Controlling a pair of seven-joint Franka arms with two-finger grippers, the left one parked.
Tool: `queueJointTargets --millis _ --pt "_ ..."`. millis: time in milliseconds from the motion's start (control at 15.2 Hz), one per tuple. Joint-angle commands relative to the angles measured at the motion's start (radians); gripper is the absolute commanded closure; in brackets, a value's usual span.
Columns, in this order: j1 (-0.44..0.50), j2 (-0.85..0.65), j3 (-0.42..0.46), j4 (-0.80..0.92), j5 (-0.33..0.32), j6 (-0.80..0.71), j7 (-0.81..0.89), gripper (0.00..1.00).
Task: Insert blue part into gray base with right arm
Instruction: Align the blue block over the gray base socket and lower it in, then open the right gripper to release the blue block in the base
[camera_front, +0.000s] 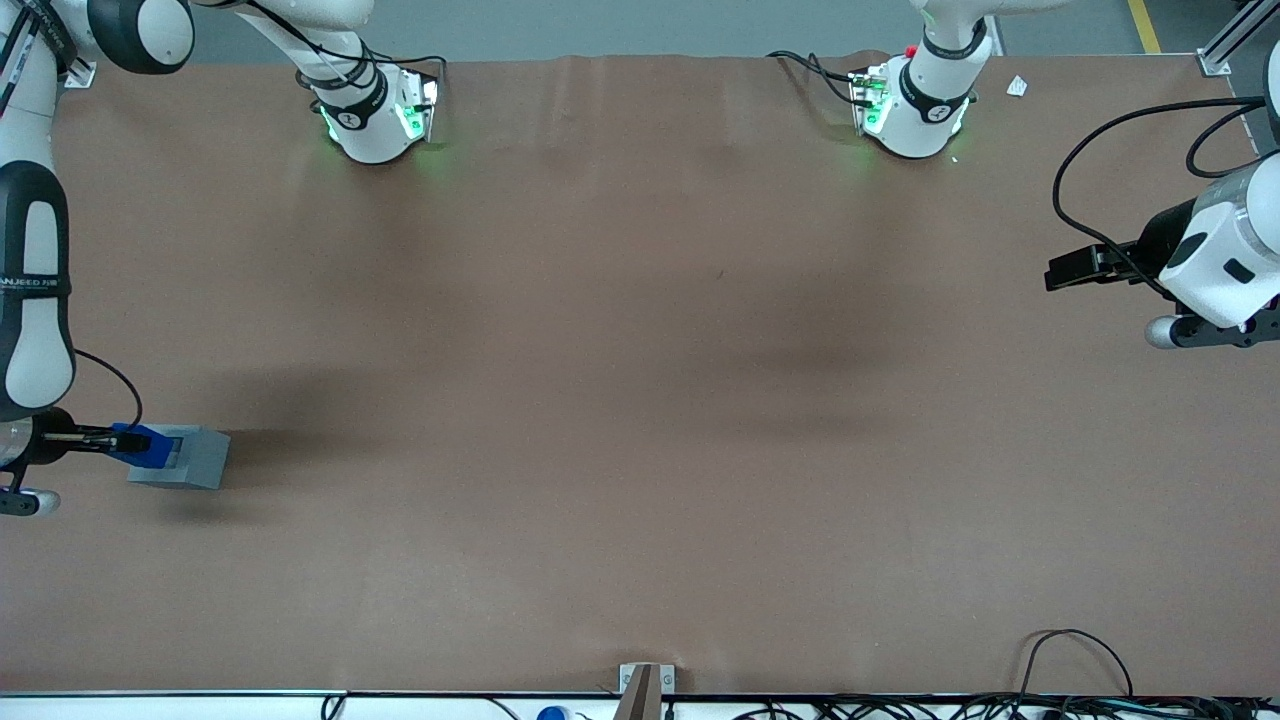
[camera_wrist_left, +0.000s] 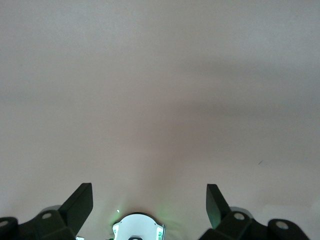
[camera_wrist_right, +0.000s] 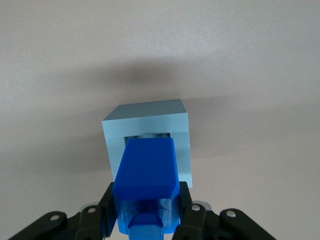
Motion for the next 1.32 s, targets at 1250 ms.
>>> queueJointTargets --millis 1250 --pt "-0.004 0.056 0.012 0.019 -0.017 -0.004 -0.064 0.73"
